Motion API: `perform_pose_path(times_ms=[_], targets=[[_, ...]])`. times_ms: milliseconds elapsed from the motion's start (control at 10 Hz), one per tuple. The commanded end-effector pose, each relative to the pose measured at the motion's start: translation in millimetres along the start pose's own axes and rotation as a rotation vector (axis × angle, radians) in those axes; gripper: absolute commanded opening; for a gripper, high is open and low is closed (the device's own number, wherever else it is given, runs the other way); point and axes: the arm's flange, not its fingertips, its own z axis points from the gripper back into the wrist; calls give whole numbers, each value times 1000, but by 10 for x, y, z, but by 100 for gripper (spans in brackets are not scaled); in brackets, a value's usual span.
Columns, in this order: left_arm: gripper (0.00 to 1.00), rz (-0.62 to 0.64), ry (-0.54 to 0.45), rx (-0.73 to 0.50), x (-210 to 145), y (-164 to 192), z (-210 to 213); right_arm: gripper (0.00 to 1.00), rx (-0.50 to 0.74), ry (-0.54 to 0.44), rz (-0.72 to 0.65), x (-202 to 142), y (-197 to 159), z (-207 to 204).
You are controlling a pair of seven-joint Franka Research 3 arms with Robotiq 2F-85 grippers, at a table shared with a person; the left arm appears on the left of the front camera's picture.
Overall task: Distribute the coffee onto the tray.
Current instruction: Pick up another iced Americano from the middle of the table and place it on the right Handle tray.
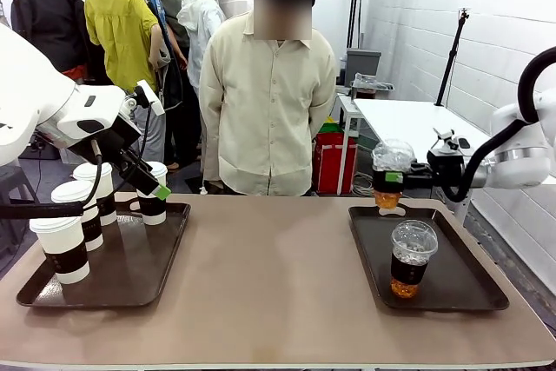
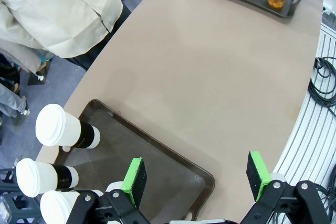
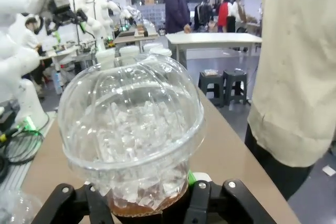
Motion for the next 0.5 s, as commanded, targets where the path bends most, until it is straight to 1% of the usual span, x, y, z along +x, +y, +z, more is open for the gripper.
perform_pose_path(times_ms=[0, 400], targets=[[100, -1, 4, -3, -7, 3, 5, 46, 11, -16, 43, -126, 89, 121], [100, -1, 4, -3, -7, 3, 5, 46, 12, -6, 27, -553, 69, 300]])
